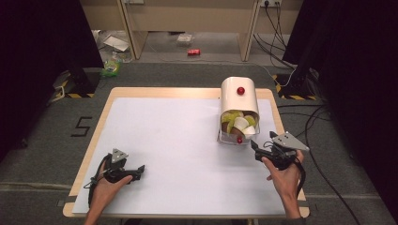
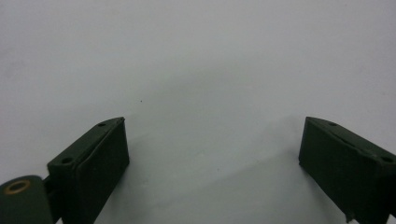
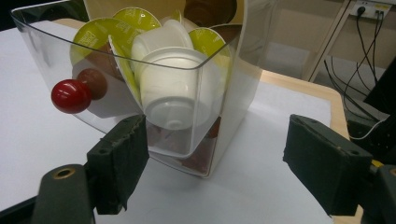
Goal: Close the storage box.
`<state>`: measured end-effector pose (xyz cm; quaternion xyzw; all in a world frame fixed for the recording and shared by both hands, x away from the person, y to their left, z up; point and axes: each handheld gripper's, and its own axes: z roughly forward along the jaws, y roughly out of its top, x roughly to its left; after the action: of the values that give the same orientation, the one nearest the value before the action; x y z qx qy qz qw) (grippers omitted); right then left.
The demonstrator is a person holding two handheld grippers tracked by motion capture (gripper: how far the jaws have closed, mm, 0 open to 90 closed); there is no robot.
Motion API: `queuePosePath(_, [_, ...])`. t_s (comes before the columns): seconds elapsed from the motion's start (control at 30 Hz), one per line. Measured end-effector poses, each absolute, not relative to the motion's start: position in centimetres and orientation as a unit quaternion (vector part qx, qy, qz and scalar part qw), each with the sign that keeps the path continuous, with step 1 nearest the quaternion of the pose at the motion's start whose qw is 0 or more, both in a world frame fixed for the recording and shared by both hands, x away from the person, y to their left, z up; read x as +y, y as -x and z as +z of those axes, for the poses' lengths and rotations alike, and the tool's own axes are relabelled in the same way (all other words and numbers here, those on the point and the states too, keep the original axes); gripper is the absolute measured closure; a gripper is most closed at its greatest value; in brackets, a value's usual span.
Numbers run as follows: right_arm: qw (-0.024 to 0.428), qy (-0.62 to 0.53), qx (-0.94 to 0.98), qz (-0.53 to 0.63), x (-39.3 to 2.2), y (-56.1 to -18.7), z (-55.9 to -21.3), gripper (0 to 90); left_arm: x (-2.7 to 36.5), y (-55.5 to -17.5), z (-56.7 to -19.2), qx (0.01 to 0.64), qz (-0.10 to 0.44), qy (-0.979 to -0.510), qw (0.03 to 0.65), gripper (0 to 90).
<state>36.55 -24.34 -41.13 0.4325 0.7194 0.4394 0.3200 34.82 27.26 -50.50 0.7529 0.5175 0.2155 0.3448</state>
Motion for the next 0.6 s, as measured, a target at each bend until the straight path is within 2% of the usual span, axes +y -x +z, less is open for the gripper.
queuePosePath(0.6, [0.333,-0.439,0.709,0.441,-24.1,-37.7,-41.3,22.4,27.2,-34.8,-50.5,0.517,0.216,-0.753,0.345,7.5])
